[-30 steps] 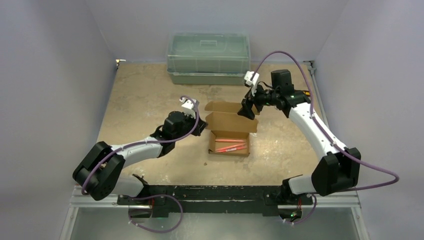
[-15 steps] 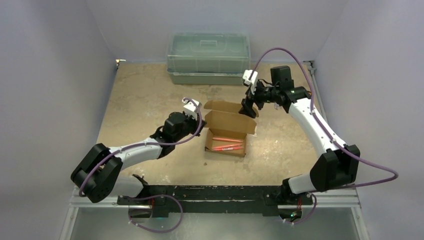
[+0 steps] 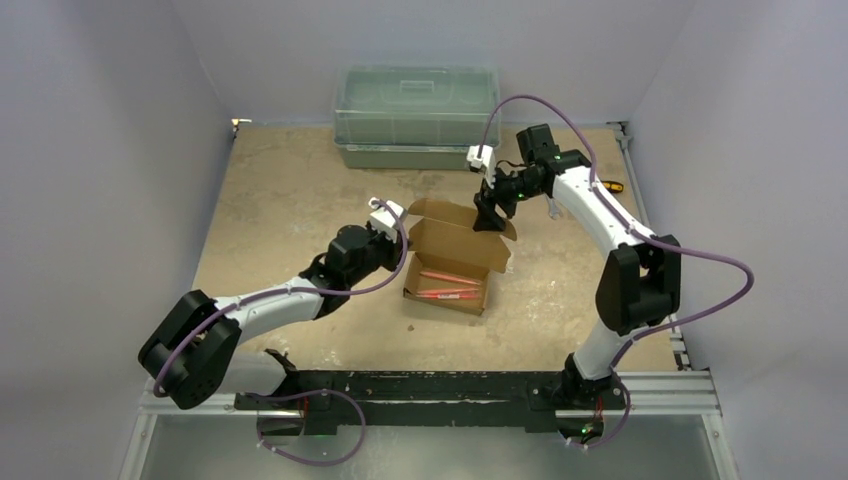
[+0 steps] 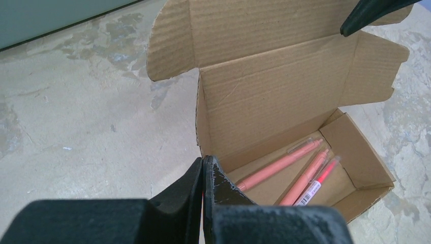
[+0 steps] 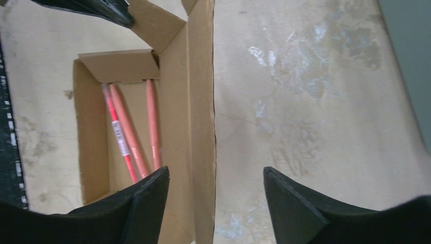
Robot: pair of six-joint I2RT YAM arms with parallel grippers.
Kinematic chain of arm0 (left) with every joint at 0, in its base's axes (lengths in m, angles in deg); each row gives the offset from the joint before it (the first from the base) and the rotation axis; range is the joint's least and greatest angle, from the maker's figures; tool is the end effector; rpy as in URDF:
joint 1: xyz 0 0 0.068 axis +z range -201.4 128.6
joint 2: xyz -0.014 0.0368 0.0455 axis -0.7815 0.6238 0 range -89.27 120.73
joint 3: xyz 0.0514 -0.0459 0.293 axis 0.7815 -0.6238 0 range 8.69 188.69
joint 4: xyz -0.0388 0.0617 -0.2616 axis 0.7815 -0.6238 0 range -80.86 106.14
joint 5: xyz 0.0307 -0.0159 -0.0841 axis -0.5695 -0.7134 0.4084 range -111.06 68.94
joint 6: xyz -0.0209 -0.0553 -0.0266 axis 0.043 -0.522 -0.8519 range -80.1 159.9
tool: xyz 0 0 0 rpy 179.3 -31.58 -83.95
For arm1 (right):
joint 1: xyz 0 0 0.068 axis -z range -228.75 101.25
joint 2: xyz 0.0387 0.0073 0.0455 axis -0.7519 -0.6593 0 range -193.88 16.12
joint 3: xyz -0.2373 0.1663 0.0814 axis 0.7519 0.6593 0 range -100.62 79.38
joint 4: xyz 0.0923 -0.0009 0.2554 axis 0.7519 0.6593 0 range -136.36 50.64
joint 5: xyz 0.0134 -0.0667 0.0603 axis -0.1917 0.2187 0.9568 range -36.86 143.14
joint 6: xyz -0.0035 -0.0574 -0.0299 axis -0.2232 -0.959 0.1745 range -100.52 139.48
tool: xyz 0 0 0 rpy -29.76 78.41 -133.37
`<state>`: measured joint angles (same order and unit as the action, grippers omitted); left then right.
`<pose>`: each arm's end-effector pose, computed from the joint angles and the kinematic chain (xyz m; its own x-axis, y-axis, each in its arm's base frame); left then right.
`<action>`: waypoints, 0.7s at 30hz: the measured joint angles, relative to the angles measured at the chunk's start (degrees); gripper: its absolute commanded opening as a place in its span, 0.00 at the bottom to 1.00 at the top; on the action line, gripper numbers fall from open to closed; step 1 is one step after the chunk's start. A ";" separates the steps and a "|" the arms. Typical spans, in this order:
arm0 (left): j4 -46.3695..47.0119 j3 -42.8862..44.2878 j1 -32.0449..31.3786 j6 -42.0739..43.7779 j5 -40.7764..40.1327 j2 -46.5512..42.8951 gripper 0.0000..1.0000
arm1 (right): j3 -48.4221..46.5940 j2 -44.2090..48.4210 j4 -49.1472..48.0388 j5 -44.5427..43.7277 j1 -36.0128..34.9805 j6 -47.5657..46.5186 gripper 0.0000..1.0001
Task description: Fold the paper box
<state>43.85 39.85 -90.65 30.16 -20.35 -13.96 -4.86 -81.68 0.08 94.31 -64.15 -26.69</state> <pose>0.2246 -0.1843 0.2266 -0.3247 0.0467 -0.9447 0.5954 0.7861 -0.1658 0.3562 0.1327 0.3051 -0.2050 -0.6198 -0.7575 -0.9605 0.2761 0.0340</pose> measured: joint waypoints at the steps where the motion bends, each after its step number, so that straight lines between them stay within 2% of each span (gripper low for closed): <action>1: 0.09 0.02 -0.07 0.15 -0.02 0.00 0.00 | 0.00 -0.09 0.35 0.63 -0.13 -0.31 0.54; 3: 0.20 0.00 -0.20 0.39 -0.20 0.00 0.00 | 0.00 -0.07 0.83 1.66 -0.35 -0.79 0.36; 5: 0.37 0.00 -0.28 0.37 -0.68 0.00 0.00 | 0.07 0.00 0.90 2.34 -0.48 -0.87 0.23; 7: 0.52 0.00 -0.33 0.35 -1.03 0.00 0.00 | 0.46 0.35 0.57 2.45 -0.57 -0.94 0.14; 10: 0.52 0.00 -0.33 0.13 -1.22 0.00 0.01 | 2.23 2.54 -0.42 2.29 -0.57 -0.57 0.09; 16: -0.09 0.00 -0.33 -3.06 -1.18 -0.11 0.43 | 4.85 8.94 -2.69 1.70 -0.61 -0.39 0.06; 17: -0.68 0.00 -0.33 -4.00 -1.18 -0.35 0.52 | 5.22 10.01 -3.06 1.55 -0.61 -0.44 0.06; 21: -3.69 -0.63 -0.31 -7.76 -1.40 -3.63 0.77 | 6.58 12.04 -4.46 1.36 -0.68 -0.44 0.06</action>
<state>40.15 39.22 -90.95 22.41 -21.74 -17.59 1.72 -69.64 -4.38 95.66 -64.83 -27.13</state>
